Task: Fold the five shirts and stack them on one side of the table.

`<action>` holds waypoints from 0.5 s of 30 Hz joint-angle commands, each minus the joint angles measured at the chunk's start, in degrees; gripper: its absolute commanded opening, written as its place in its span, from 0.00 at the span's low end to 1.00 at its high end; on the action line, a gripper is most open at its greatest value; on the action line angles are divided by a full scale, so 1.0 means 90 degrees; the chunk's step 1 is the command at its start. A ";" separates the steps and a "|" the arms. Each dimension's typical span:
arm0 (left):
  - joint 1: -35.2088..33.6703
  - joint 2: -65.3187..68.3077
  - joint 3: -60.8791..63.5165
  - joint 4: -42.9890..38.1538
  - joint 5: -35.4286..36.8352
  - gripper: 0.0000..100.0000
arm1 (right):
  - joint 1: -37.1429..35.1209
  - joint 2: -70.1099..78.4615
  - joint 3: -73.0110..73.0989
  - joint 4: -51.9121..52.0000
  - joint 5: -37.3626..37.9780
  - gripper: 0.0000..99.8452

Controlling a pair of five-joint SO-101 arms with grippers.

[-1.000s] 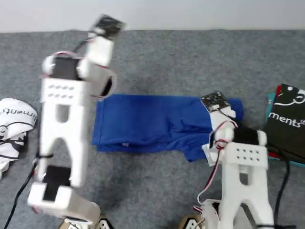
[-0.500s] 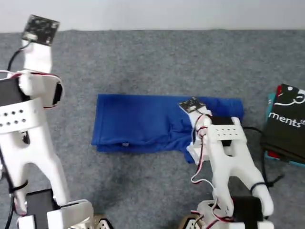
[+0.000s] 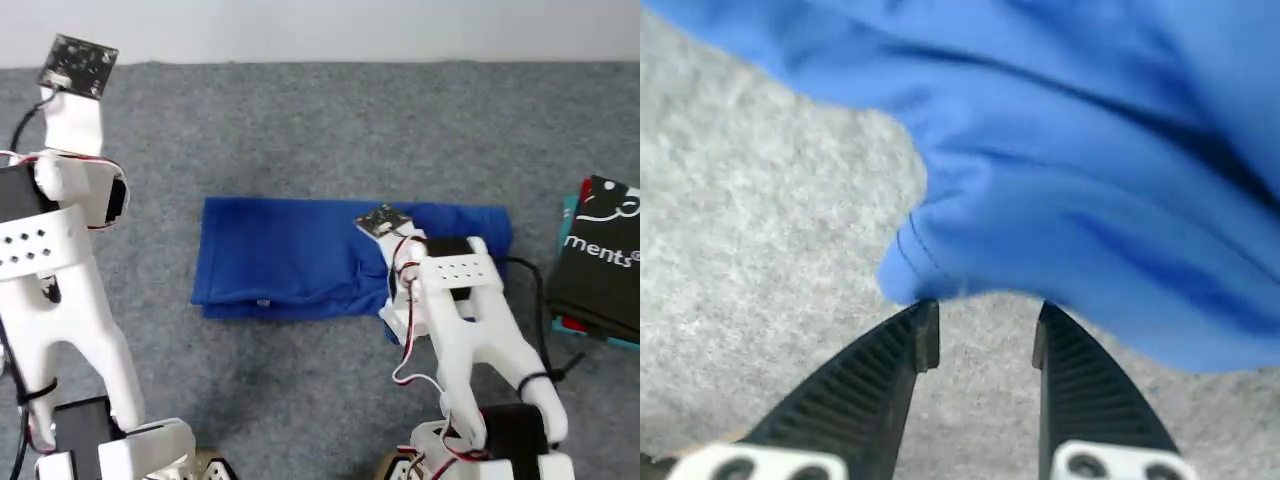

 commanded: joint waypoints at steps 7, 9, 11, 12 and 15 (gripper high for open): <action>-0.0029 -0.0254 0.0024 0.0098 -0.0049 0.05 | 0.0181 0.1206 -0.0713 -0.0532 0.0029 0.17; -0.0029 -0.0264 0.0024 0.0107 -0.0049 0.05 | 0.0327 0.1587 -0.0957 -0.0532 0.0029 0.17; -0.0029 -0.0264 0.0024 0.0107 -0.0049 0.05 | 0.0425 0.1988 -0.1231 -0.0523 0.0039 0.17; -0.0029 -0.0264 0.0024 0.0107 -0.0049 0.05 | 0.0484 0.2183 -0.1358 -0.0484 0.0039 0.17; -0.0029 -0.0264 0.0024 0.0107 -0.0049 0.05 | 0.0513 0.2613 -0.1534 -0.0464 0.0059 0.16</action>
